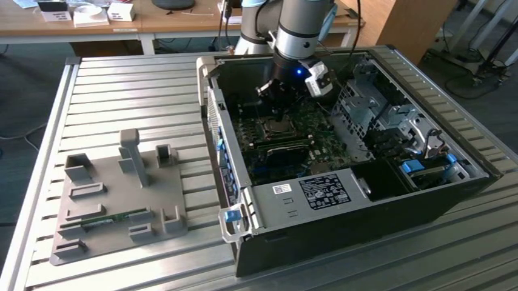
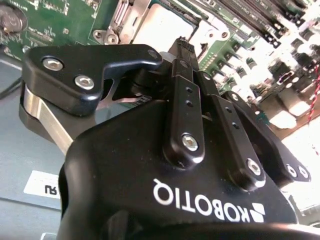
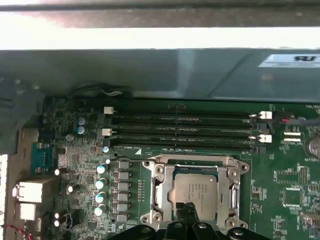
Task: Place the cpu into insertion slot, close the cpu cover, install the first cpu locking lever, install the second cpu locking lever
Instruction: 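Close the cpu cover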
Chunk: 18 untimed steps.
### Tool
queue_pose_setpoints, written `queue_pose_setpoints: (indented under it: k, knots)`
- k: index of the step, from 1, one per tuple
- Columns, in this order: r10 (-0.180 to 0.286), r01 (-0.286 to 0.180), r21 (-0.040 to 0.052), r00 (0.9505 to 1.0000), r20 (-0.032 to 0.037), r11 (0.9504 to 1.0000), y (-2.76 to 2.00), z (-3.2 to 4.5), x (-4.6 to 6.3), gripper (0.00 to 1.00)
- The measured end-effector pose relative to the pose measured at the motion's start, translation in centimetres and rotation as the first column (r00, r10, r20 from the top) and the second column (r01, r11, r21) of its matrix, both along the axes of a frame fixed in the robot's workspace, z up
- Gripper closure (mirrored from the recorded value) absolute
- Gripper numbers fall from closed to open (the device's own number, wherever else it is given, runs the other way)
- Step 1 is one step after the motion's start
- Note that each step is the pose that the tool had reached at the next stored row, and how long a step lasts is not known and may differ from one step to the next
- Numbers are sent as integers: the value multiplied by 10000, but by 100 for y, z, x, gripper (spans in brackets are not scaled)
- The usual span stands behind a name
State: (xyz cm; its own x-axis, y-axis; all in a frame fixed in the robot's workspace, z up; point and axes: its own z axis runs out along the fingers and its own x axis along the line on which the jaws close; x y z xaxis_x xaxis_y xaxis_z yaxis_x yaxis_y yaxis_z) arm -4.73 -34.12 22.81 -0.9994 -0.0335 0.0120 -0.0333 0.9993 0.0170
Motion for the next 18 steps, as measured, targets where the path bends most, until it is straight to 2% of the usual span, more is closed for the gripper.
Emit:
queue_pose_setpoints:
  k: [2,4,7,10,18]
  knots:
    - [146,-146,0,9999,18,9999,0,-1,0,89]
    - [210,-210,0,9998,70,9998,1,-4,-1,89]
    - [216,-216,-46,9997,129,9998,0,-6,-14,89]
    - [216,-215,-86,9997,138,9997,0,-17,-32,89]
    - [217,-216,-94,9996,155,9997,0,-56,-52,89]
